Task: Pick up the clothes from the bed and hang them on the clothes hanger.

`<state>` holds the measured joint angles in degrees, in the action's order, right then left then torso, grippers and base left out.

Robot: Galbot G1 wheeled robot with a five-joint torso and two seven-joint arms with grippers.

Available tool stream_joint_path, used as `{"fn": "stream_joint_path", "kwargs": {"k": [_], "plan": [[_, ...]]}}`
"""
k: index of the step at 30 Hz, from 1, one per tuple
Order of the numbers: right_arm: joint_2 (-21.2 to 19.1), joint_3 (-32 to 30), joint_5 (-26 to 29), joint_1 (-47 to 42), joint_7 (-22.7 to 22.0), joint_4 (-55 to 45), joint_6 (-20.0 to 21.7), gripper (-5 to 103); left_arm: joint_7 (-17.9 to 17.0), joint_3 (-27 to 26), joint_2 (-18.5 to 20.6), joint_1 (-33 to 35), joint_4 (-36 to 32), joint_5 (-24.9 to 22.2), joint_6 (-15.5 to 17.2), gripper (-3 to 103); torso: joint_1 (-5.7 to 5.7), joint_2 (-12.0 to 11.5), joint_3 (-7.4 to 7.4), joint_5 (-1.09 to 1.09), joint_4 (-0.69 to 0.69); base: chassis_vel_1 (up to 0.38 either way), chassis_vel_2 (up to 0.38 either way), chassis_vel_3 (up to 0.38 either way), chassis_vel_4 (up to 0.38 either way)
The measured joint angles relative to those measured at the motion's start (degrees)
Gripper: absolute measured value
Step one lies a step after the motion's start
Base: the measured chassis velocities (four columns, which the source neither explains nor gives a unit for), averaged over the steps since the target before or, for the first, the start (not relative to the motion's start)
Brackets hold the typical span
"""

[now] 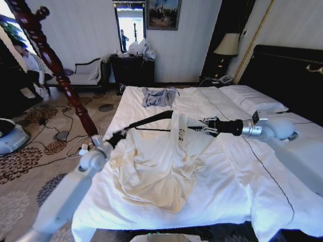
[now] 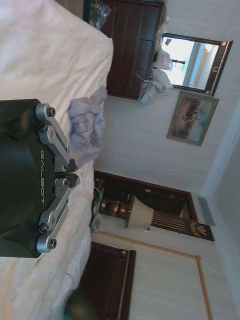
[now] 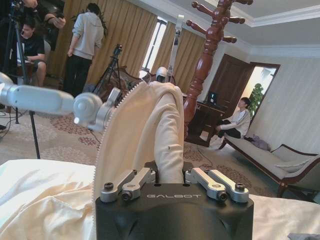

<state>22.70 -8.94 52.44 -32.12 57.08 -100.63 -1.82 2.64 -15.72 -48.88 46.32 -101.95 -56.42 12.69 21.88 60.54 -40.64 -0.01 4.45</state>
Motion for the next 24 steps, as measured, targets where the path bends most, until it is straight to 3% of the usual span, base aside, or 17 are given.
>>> {"fn": "stream_joint_path", "kwargs": {"k": [10,16,24], "plan": [[0.83,0.37,0.24,-0.18,-1.82,-1.55,-0.04,20,-2.95,0.74,4.95,-8.83,-3.43,-9.09,3.16,0,0.0,-0.01,0.0,0.02,0.0,0.0,0.0,0.0,0.0],[1.48,1.4,0.77,-0.15,-3.29,-3.41,-0.13,20,-4.75,2.76,6.71,-14.61,-4.13,-12.2,4.99,0,0.0,0.0,0.0,0.01,0.0,0.0,0.0,0.0,0.0],[1.03,1.37,-1.74,-1.32,-6.74,-4.35,0.69,20,-6.49,1.19,7.97,-14.95,-8.63,-15.08,5.93,0,-0.01,0.0,0.01,0.01,0.0,0.0,0.0,0.0,0.0]]}}
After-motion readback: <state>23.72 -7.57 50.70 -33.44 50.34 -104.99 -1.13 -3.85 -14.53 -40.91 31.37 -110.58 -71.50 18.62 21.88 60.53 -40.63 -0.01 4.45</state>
